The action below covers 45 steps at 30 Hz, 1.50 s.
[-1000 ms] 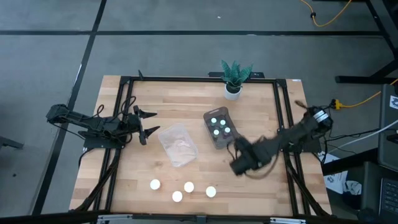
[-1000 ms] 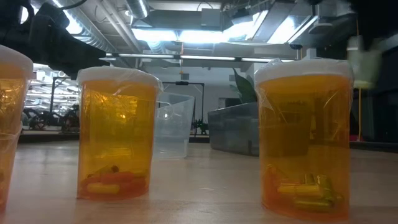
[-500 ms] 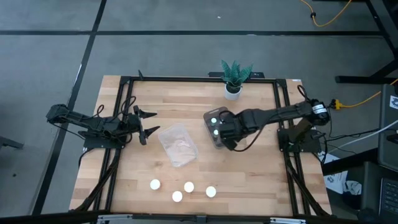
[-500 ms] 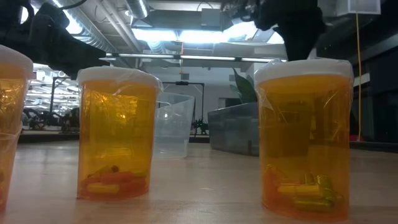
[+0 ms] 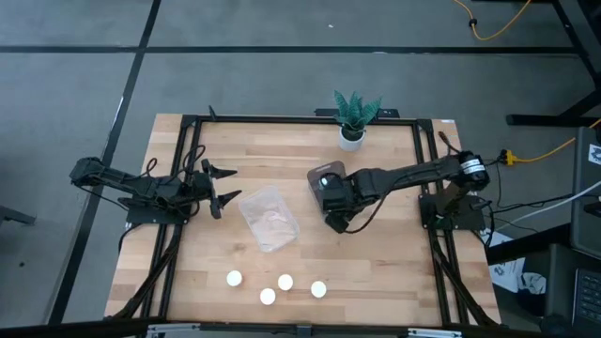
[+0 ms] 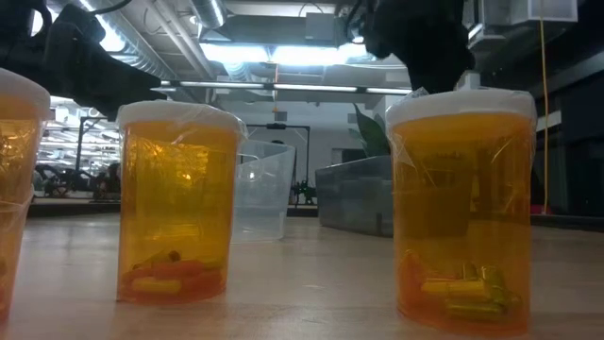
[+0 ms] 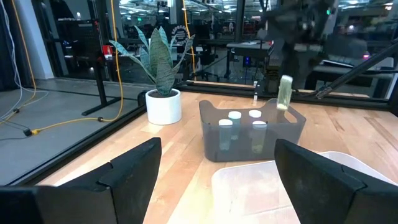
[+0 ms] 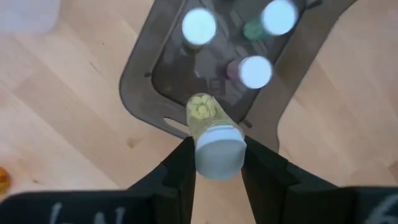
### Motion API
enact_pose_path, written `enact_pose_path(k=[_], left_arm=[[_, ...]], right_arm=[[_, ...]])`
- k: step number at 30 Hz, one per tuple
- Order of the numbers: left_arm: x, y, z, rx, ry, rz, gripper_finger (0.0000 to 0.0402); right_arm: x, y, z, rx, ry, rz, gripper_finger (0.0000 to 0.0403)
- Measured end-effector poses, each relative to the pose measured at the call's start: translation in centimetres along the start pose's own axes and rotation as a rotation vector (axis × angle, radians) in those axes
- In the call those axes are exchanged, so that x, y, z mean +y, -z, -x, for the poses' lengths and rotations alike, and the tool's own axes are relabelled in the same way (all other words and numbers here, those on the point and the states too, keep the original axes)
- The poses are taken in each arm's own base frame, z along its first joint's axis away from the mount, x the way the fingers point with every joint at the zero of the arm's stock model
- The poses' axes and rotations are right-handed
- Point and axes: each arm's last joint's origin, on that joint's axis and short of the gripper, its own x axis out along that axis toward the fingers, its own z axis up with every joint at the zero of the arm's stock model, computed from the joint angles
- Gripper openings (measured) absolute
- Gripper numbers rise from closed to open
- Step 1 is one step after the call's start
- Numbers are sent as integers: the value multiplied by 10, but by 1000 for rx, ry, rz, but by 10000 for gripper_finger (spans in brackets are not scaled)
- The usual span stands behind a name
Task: Pick and place medicine bottles into bin by pill shape (circle, oval)
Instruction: Put the small yellow pill bottle into the black bin
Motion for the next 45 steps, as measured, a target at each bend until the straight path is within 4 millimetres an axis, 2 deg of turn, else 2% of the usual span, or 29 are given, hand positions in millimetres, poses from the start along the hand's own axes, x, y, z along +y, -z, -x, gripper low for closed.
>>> enact_pose_path(k=[16, 25, 45], left_arm=[[0, 0, 0, 0, 0, 0, 305], [0, 0, 0, 0, 0, 0, 305], [0, 0, 0, 0, 0, 0, 305]], right_arm=[[9, -24, -46, 64, 18, -9, 113], [14, -27, -62, 92, 40, -19, 113], [14, -26, -64, 96, 47, -70, 113]])
